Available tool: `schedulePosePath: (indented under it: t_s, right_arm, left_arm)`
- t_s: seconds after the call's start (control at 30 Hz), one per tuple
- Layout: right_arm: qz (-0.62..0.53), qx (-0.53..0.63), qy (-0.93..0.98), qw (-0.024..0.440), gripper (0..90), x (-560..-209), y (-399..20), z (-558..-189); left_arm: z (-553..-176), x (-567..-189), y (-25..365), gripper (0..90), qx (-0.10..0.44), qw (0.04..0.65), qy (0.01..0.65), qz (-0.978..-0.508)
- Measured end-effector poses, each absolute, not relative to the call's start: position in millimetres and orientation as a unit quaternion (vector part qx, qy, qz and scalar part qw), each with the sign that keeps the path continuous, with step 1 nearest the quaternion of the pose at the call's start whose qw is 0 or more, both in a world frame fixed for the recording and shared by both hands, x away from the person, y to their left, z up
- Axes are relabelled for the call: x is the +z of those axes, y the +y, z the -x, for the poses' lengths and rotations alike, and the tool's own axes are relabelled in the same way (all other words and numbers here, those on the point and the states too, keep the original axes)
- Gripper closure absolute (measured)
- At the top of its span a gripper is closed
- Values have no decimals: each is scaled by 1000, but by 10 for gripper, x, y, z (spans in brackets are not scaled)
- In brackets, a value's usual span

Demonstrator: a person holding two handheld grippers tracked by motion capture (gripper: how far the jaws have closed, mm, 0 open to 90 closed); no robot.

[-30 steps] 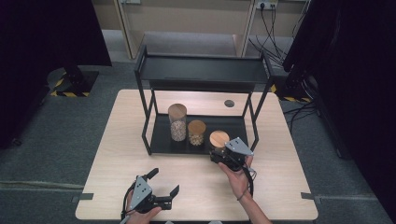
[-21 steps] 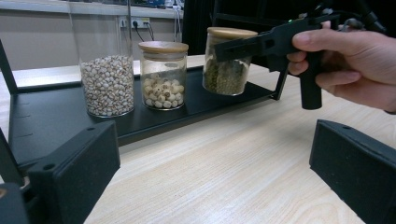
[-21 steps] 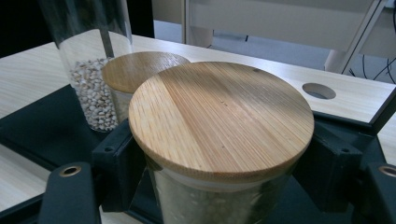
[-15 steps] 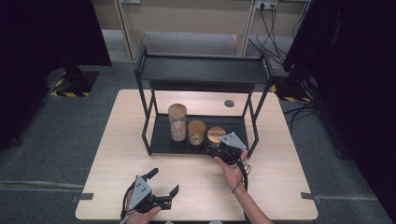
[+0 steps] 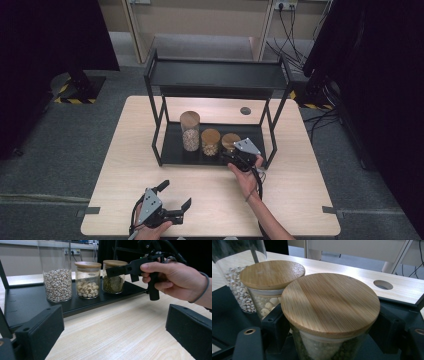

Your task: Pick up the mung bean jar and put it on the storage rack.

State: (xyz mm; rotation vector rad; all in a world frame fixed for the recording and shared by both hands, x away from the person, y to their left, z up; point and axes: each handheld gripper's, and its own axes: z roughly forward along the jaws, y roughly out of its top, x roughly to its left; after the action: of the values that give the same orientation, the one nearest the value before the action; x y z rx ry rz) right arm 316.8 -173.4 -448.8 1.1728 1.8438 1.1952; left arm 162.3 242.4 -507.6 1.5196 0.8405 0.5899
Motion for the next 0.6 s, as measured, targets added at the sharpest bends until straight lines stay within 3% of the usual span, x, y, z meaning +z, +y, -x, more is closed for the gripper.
schedulePosePath:
  t_s: [0.6]
  right_arm:
    - [-455,455,695,319,253,-4566,-1737,-3238]
  left_arm:
    - [-1626,-5079,2420,11,254,608,364,-658]
